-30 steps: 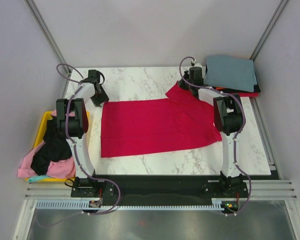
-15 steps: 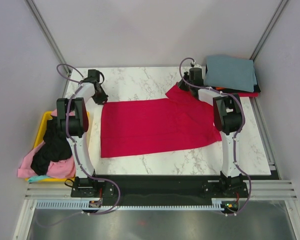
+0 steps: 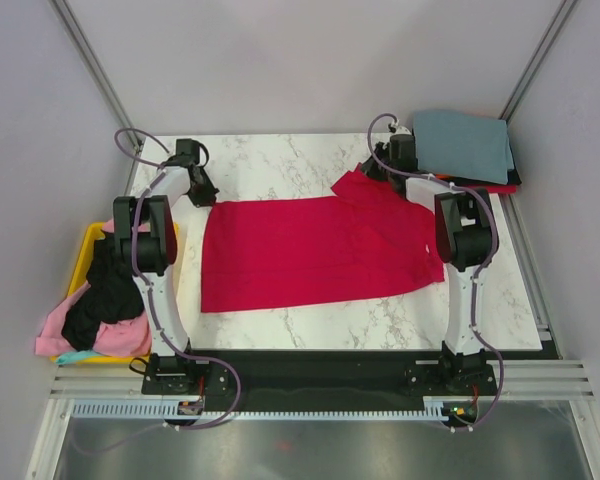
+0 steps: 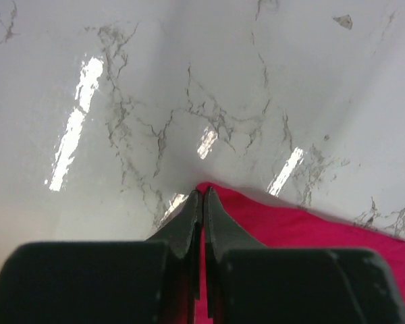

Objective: Fold and stack the t-shirts
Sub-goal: Fold the tshirt

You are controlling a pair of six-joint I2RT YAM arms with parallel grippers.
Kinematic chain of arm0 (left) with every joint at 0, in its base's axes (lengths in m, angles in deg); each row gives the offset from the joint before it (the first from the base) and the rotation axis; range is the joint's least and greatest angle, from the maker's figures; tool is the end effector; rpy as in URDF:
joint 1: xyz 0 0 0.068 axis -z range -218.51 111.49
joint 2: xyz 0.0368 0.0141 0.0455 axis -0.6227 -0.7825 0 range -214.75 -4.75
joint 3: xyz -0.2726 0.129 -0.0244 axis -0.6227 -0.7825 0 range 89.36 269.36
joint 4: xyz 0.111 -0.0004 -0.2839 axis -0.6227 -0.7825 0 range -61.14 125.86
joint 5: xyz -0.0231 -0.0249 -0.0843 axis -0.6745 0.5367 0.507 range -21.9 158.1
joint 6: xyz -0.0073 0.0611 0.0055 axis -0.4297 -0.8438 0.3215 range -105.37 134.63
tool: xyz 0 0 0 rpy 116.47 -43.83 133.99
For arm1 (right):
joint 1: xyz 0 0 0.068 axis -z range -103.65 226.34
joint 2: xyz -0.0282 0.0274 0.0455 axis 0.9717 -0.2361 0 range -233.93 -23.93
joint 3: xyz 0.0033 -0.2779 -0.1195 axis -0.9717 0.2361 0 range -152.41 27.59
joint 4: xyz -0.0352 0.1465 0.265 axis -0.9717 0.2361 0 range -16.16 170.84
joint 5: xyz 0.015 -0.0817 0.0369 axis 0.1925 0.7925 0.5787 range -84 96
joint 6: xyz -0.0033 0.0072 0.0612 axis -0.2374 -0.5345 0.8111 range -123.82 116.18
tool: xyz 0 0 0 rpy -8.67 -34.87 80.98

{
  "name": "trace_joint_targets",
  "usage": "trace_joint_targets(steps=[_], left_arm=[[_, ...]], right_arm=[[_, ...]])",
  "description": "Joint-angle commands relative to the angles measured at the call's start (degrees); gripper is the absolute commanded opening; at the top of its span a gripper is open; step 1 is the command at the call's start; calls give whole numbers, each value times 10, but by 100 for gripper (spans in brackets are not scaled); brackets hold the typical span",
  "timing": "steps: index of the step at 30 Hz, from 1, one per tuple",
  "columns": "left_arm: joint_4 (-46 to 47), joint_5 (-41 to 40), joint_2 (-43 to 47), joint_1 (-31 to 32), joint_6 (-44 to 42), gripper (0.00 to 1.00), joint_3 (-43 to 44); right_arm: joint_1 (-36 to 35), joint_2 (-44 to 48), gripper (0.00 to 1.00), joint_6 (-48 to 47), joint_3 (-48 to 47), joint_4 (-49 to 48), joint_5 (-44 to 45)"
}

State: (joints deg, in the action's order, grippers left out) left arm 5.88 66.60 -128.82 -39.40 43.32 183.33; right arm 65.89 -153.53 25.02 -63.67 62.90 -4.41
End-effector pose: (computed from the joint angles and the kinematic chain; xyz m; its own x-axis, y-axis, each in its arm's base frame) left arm 0.5269 0.0094 0.1592 -0.7465 -0.4916 -0.4485 -0.4411 0.8702 -0.2197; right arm 0.5683 0.1134 0.1520 -0.5586 0.3794 -0.7376 -0.0762 0.8620 0.5011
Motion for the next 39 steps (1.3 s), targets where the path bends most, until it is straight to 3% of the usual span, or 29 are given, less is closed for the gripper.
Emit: trace_joint_targets(steps=[1,10,20,34,39], left_arm=[[11,12,72,2,-17,2,-25],[25,45,181,2,4,2,-113],[37,26,284,2,10,2,-228],[23,17,373,2,3,2,-311],[-2,-35,395,2,-1,2,-329]], right_arm=[[4,94,0,-34,34,-28,-29],[9,281,0,-70,222,-36,-28],[18,475,0,-82,387,6,21],[25,726,0,-41,534,76,79],[25,785,0,-34,579,105,114]])
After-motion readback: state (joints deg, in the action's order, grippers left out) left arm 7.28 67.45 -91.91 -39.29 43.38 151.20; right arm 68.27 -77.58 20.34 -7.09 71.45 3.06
